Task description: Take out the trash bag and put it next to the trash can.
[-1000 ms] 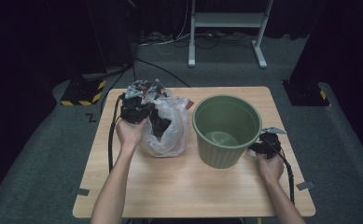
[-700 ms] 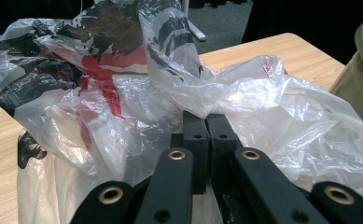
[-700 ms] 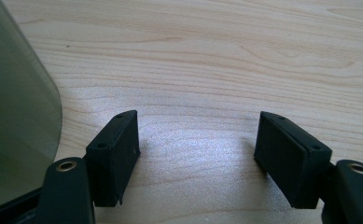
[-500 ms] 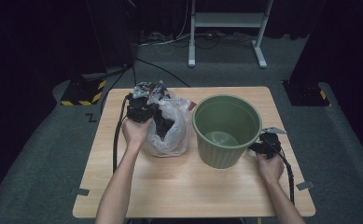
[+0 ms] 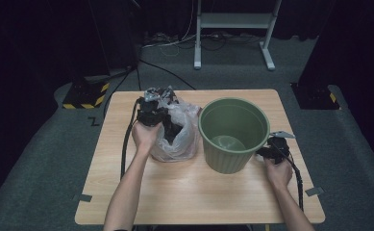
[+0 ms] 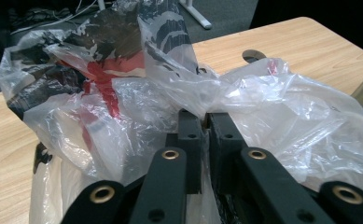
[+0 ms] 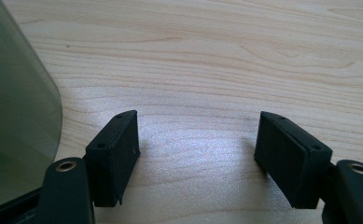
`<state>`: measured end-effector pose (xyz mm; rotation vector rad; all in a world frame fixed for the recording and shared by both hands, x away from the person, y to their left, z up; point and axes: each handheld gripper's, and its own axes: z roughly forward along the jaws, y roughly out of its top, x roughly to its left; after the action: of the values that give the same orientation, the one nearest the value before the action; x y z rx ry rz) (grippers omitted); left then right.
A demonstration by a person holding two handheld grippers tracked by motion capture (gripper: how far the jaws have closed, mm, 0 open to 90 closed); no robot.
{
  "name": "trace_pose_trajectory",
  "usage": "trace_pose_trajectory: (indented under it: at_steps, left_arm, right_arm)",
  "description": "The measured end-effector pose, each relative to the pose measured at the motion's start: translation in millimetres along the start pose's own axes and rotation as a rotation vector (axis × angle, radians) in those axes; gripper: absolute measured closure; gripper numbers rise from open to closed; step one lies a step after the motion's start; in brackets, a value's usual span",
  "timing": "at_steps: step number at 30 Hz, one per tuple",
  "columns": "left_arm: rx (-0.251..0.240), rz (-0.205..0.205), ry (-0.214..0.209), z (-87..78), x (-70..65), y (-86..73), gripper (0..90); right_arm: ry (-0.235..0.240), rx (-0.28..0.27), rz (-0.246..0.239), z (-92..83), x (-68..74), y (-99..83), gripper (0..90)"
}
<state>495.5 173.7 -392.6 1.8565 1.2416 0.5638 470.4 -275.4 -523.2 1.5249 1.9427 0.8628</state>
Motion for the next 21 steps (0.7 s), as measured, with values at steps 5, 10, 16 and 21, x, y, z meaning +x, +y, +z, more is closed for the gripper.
trace_pose_trajectory:
  at_steps: [5,10,16,21]
  left_arm:
    - [-0.001,-0.01,0.005,4.1,-0.2,-1.4,76.5]
    - [-0.005,-0.03,0.013,2.4,0.9,-5.1,58.2]
    - [-0.024,-0.052,0.002,-7.0,3.7,-7.9,42.4]
    - [-0.082,-0.055,-0.007,-22.9,2.4,-10.2,37.6]
  right_arm:
    - [0.0,0.0,0.0,0.0,0.0,0.0,30.0]
    - [0.0,0.0,-0.001,0.0,0.0,0.0,29.8]
    - [0.001,0.0,-0.001,0.0,0.0,0.0,29.8]
    - [0.001,0.0,0.0,0.0,0.0,0.0,29.8]
